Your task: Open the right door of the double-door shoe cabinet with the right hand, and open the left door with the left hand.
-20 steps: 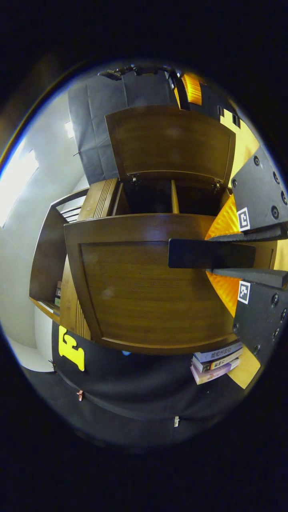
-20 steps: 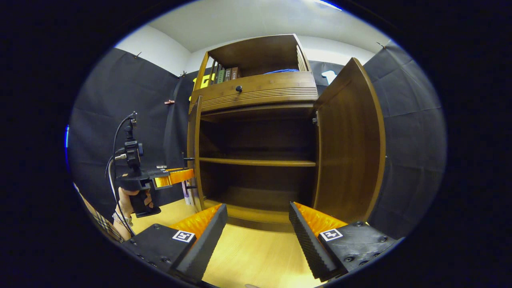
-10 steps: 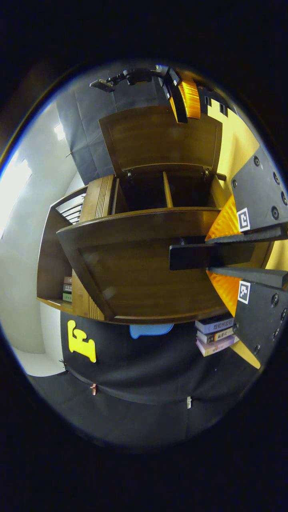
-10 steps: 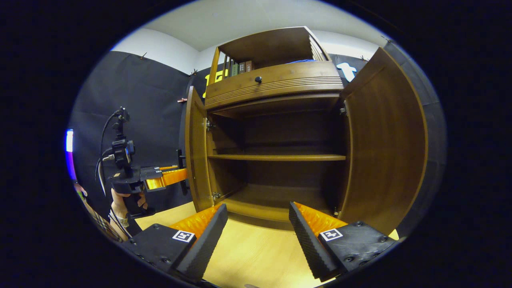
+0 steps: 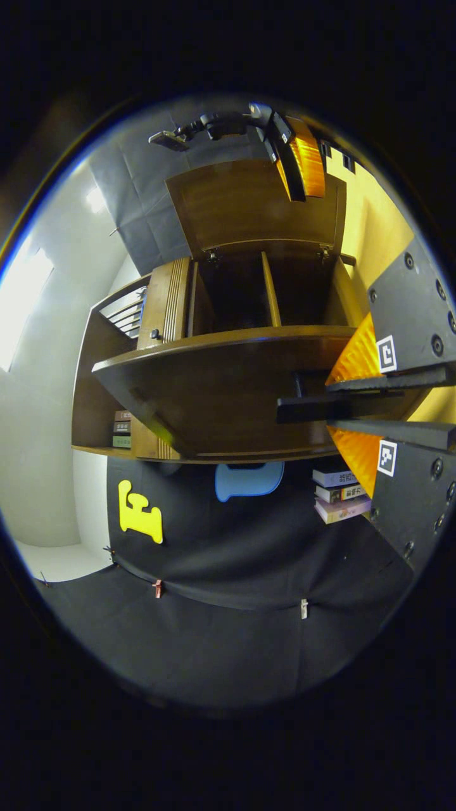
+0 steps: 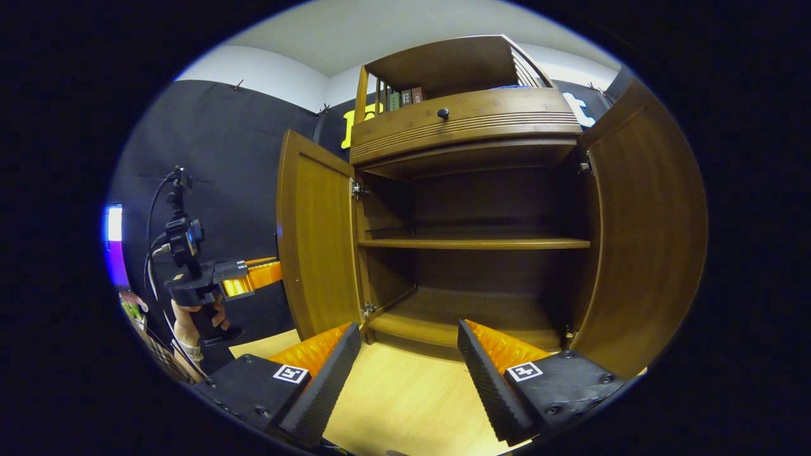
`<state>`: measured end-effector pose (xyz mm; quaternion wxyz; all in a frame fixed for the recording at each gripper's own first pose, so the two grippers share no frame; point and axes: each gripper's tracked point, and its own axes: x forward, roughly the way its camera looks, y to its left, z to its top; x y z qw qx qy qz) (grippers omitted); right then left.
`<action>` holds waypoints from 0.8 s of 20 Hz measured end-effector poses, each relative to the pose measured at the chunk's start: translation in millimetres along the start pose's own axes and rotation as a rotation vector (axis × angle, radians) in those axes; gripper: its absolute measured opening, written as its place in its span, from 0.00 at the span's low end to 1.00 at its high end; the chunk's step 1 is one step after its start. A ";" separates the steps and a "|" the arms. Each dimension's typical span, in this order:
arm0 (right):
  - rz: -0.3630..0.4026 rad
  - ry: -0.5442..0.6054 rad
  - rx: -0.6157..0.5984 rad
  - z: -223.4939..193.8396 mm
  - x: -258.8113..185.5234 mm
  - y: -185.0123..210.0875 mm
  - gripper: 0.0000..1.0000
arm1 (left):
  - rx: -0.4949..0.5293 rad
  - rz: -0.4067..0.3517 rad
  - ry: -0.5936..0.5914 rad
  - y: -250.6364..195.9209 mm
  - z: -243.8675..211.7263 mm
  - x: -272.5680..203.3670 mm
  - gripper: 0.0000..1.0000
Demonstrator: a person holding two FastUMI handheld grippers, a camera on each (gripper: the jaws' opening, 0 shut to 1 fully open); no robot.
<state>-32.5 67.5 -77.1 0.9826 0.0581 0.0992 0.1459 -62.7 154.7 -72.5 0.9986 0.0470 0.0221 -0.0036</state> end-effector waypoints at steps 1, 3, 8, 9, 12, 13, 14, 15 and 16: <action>0.005 0.001 0.005 0.0 0.6 4.0 0.98 | 0.006 -0.005 -0.001 0.2 0.9 -1.9 0.24; 0.013 0.004 0.009 -0.7 2.6 9.5 0.98 | 0.016 -0.004 0.001 2.5 -0.7 -5.3 0.26; 0.020 0.012 -0.002 -8.2 1.2 13.7 0.98 | 0.014 0.053 0.023 21.1 -8.5 -8.3 0.18; 0.022 0.013 -0.002 -8.9 1.4 14.4 0.98 | 0.011 0.078 0.025 28.8 -9.0 -10.1 0.17; 0.024 0.014 0.010 -7.6 4.1 13.8 0.97 | 0.000 0.151 0.035 52.4 -10.3 -18.5 0.18; 0.023 0.016 0.018 -9.5 5.2 14.1 0.97 | -0.013 0.161 0.046 55.5 -12.1 -22.5 0.17; 0.019 0.019 0.022 -11.0 8.0 11.4 0.97 | -0.026 0.157 0.049 52.7 -10.1 -28.6 0.07; 0.009 0.020 0.026 -11.7 11.6 7.1 0.97 | -0.027 0.157 0.042 49.1 -4.6 -35.9 0.13; -0.005 0.019 0.028 -10.9 13.0 2.2 0.98 | -0.016 0.159 0.034 45.9 1.7 -43.1 0.13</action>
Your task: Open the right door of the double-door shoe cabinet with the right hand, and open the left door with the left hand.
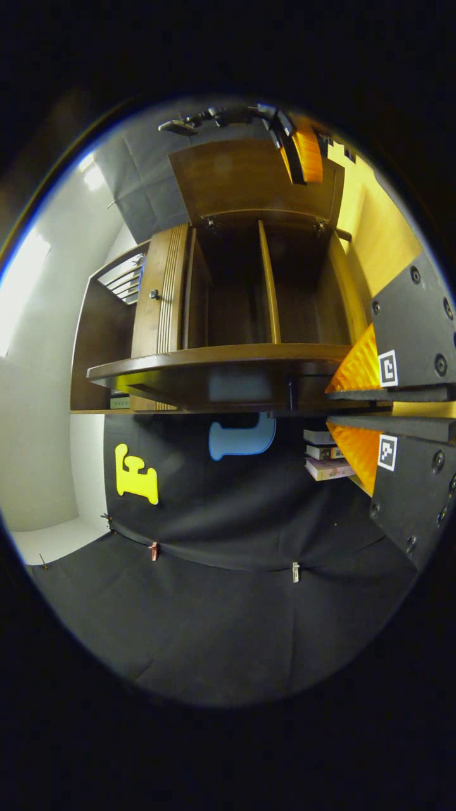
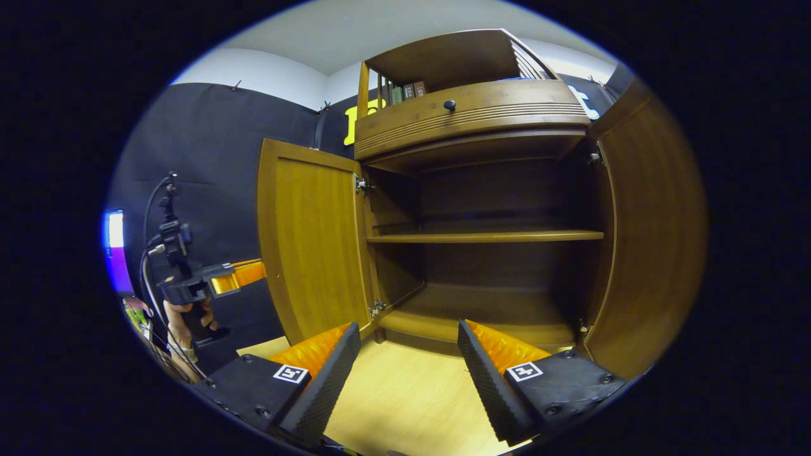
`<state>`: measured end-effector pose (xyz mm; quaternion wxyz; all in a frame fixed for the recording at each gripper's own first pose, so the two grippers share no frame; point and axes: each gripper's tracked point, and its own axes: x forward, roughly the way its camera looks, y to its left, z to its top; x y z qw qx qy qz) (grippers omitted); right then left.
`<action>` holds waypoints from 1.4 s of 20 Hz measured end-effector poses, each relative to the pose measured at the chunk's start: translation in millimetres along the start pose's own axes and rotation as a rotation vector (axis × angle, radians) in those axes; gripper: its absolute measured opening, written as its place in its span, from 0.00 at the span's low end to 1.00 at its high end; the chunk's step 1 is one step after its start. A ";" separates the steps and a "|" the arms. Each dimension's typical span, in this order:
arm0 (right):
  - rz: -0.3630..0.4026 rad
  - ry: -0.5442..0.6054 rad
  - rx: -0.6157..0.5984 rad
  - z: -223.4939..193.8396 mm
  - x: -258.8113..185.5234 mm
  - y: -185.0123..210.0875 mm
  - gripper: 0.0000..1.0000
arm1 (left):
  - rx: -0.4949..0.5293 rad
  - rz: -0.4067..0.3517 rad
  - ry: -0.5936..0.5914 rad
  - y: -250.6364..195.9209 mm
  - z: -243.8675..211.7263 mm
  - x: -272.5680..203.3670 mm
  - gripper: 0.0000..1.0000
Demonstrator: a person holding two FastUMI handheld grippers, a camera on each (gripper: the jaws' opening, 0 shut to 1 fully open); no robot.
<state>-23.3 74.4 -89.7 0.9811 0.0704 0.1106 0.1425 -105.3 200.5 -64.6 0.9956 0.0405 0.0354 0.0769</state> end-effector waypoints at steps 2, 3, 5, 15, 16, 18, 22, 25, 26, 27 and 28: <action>-0.051 -0.009 0.002 3.0 0.7 -13.3 0.98 | 0.017 -0.016 -0.019 -13.7 14.5 -13.6 0.13; -0.080 -0.013 0.004 4.4 3.9 -20.0 0.98 | 0.011 -0.035 -0.023 -24.4 19.1 -16.6 0.13; -0.130 -0.027 0.015 9.3 5.4 -31.3 0.99 | -0.036 -0.114 0.001 -58.5 22.2 -17.9 0.13; -0.286 -0.083 -0.160 40.5 -13.9 -56.1 0.98 | -0.007 -0.244 -0.018 -149.8 38.5 24.0 0.91; -0.289 -0.092 -0.173 44.4 -16.8 -55.0 0.99 | -0.012 -0.235 -0.020 -153.6 37.1 27.7 0.99; -0.291 -0.107 -0.175 51.9 -20.4 -54.6 0.98 | 0.002 -0.175 -0.037 -148.6 41.4 32.5 0.99; -0.313 -0.143 -0.155 66.7 -30.0 -61.1 0.95 | 0.016 -0.163 -0.053 -160.5 46.6 36.2 0.93; -0.328 -0.160 -0.144 72.6 -35.5 -66.7 0.97 | 0.008 -0.170 -0.056 -168.8 48.7 37.6 0.96; -0.338 -0.168 -0.149 74.8 -37.6 -69.0 0.97 | 0.009 -0.159 -0.061 -169.2 49.5 38.9 0.96; -0.347 -0.175 -0.157 76.6 -39.9 -70.9 0.98 | 0.014 -0.156 -0.067 -171.1 49.9 40.1 0.96; -0.350 -0.178 -0.163 77.7 -43.2 -71.7 0.98 | 0.024 -0.157 -0.066 -175.1 46.8 40.7 0.99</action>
